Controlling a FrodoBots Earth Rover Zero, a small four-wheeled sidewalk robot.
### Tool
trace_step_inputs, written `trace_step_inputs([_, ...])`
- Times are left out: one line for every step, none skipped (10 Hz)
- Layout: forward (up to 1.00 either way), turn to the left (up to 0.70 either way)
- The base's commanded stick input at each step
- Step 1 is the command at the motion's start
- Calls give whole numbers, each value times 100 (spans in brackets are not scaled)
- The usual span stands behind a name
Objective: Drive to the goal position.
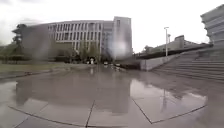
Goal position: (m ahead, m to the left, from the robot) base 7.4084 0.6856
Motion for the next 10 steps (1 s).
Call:
trace_step_inputs([70, -1])
trace_step_inputs([70, -3])
trace_step_inputs([70, -5])
trace_step_inputs([70, -5])
trace_step_inputs([70, -8])
trace_step_inputs([70, -22])
trace_step_inputs([70, -32])
trace_step_inputs([70, 0])
trace_step_inputs([70, 0])
trace_step_inputs([70, 0])
